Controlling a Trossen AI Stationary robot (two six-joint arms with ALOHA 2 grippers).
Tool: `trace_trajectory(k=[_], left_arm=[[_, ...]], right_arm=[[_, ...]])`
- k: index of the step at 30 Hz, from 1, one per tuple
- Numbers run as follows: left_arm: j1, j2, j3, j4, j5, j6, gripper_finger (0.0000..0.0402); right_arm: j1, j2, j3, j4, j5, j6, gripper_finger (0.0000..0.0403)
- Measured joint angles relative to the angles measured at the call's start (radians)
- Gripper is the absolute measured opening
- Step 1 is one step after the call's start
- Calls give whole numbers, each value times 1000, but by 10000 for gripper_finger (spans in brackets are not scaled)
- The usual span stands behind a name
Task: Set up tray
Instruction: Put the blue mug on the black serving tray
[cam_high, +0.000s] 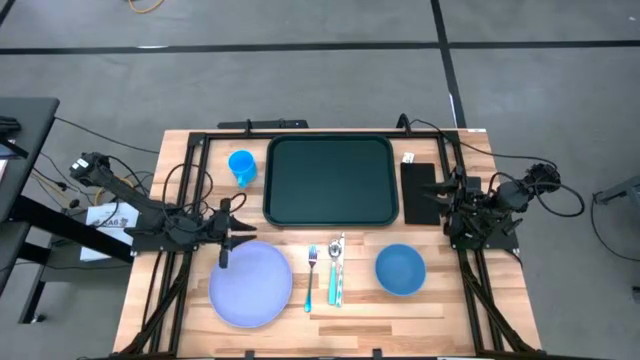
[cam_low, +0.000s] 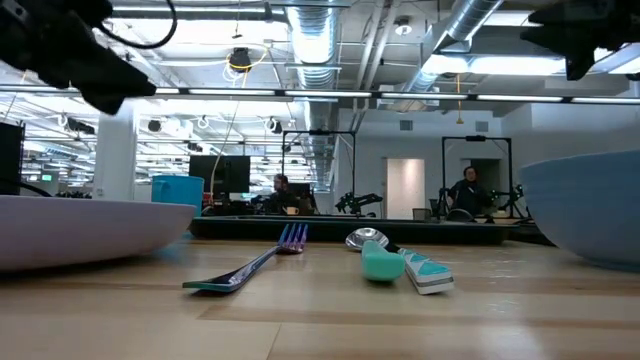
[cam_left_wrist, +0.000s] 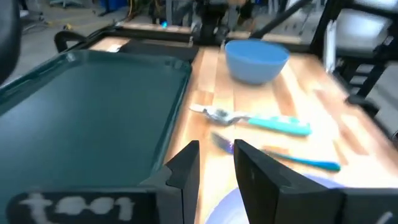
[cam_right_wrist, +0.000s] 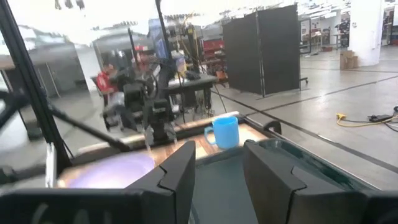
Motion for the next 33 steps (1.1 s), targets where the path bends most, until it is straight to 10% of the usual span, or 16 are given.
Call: trace_trajectory(k=[14,23,33], left_arm=[[2,1,304,-815,-144,-558,87],[133,42,303,-894,-102,-824,87],[403,170,370,-864,145,-648,87]], right_arm=[[0,88,0,-36,-181,102,123],[0,203,0,50,-159,75,123],[0,275,0,272,-62,-192,123]])
